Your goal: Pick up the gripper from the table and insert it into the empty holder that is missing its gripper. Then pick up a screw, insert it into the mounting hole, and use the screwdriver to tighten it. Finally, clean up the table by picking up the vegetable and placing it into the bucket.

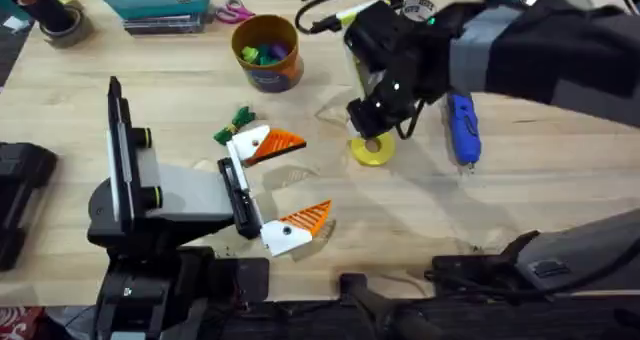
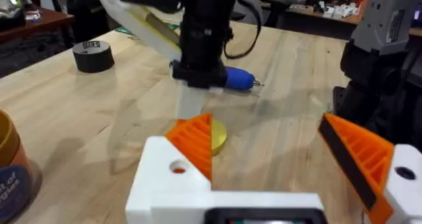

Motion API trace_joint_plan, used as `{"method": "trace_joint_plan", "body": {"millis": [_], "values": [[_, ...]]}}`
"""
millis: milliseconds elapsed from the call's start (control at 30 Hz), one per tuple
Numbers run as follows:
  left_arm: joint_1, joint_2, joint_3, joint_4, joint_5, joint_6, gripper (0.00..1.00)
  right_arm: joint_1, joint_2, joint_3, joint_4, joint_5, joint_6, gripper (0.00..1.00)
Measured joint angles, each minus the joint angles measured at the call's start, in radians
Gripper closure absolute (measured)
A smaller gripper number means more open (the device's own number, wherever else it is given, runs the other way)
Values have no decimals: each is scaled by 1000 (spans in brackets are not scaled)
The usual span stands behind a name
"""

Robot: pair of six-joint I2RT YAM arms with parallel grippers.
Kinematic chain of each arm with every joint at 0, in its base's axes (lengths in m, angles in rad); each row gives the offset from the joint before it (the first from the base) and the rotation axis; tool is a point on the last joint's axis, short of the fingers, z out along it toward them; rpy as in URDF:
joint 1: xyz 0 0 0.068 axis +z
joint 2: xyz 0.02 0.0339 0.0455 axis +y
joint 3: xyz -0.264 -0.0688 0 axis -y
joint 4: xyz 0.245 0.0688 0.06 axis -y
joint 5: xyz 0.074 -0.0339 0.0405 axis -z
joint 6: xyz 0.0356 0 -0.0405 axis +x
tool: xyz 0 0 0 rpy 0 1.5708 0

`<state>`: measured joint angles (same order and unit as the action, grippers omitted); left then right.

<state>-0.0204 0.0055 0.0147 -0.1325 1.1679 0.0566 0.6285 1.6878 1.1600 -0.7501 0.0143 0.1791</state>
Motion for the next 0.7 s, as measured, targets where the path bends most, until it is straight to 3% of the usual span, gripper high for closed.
{"method": "trace_joint_plan", "body": {"millis": [100, 400, 700], "values": [[0, 0, 0, 0, 0, 0, 16, 0, -6, 80, -90, 0, -6, 996], [0, 0, 0, 0, 0, 0, 15, 0, -28, 470, -402, 46, -50, 996], [0, 0, 0, 0, 1, 0, 15, 5, -31, 744, -572, 72, -92, 996]]}}
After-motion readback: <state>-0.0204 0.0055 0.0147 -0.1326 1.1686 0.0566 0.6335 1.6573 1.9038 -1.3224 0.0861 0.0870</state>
